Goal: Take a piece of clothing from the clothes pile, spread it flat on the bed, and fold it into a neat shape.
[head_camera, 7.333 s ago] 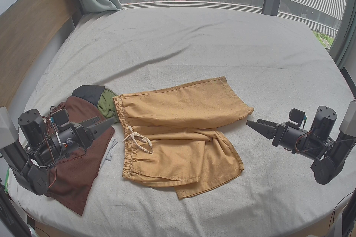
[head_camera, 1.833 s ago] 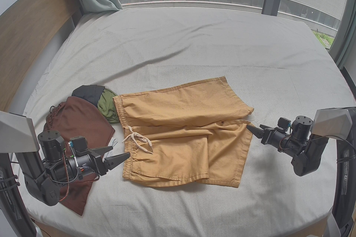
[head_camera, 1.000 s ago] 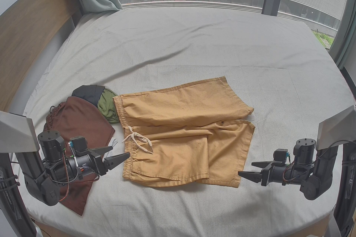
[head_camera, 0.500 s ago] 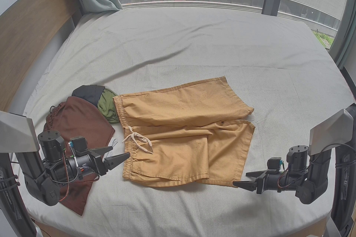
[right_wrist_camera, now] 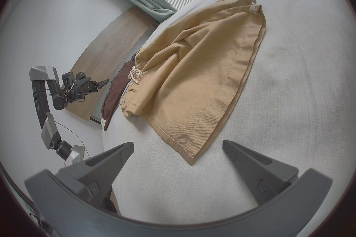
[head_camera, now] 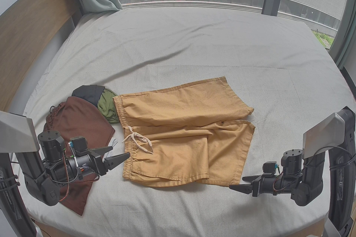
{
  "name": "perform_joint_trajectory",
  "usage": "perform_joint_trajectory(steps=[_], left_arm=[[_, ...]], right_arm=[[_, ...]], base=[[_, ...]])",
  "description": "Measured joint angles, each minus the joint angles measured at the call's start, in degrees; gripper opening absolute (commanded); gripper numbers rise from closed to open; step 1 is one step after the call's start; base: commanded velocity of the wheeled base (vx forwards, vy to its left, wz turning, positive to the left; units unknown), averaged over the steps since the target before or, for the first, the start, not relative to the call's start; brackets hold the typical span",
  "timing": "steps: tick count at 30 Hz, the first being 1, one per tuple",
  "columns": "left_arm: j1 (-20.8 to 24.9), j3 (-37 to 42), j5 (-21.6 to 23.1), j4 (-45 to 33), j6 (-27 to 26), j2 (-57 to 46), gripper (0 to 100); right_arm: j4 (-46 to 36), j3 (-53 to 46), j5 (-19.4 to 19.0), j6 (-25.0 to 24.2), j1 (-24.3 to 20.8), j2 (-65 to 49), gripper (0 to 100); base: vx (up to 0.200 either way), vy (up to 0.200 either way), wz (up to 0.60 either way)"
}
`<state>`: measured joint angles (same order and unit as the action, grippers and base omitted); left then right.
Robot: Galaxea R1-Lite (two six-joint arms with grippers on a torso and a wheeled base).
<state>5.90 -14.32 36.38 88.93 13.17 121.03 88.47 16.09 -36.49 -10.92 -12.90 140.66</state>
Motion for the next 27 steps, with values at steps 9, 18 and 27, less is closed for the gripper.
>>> perform_joint_trajectory(steps=[9,18,27], left_arm=[[0.0,0.0,0.0,0.0,0.0,0.0,100],[0.0,0.0,0.0,0.0,0.0,0.0,100],[-0.1,0.0,0.0,0.0,0.0,0.0,100]], right_arm=[[0.2,2.2,0.1,-5.5,-1.8,1.9,100],[0.0,3.5,0.2,-6.2,-2.0,2.3,0],[-0.2,3.9,0.4,-6.2,-2.0,2.5,0]], base=[[0.0,0.0,0.0],[0.0,0.0,0.0],[0.0,0.0,0.0]])
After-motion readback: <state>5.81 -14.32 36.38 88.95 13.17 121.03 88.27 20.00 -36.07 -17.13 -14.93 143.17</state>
